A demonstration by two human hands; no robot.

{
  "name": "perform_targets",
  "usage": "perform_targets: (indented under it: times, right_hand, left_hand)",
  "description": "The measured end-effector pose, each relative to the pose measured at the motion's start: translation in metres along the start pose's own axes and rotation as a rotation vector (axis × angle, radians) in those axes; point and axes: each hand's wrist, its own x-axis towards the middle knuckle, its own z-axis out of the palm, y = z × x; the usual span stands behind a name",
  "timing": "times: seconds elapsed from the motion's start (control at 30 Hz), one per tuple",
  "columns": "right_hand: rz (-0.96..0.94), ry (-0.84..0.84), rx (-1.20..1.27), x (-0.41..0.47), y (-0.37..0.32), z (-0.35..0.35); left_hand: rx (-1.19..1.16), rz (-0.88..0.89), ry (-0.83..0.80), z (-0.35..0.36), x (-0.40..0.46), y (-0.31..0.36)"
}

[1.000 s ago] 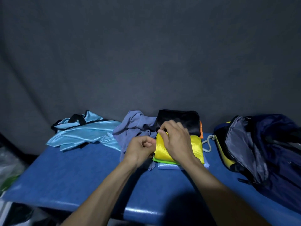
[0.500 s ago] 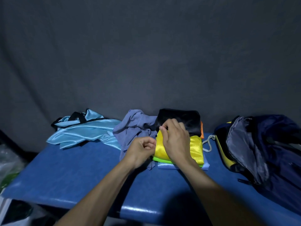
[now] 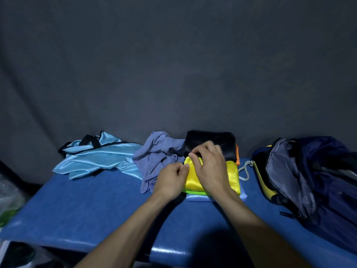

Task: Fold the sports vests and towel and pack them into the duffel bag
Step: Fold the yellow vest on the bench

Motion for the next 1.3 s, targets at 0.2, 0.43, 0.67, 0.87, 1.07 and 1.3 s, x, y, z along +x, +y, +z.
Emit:
perform_targets:
  times: [0.2, 0.43, 0.67, 0.87, 1.07, 1.3]
  right_hand:
    - [0.029, 0.063, -0.289, -0.007, 0.034, -0.032]
    - [0.088, 0.038, -0.265, -0.003, 0.039, -0.029]
    - [-0.025, 0.069, -0.321, -0.002, 0.038, -0.032]
    - [-0.212, -0.105, -0.423, -0.032, 0.046, -0.045]
    - [-0.160, -0.235, -0.476, -0.057, 0.056, -0.050]
    - [-0.049, -0.306, -0.395, -0.068, 0.050, -0.046]
  left_hand:
    - [0.146, 0.140, 0.162, -0.001, -0.005, 0.012]
    - [0.653, 0.778, 0.193, 0.002, 0.010, 0.019]
    - [0.632, 0.744, 0.188, 0.020, 0.006, 0.023]
    - [0.607, 0.646, 0.119, 0.026, -0.003, 0.009]
    - [0.553, 0.627, 0.102, 0.029, -0.008, 0.006]
    - [0.453, 0.591, 0.052, 0.034, -0.006, -0.002]
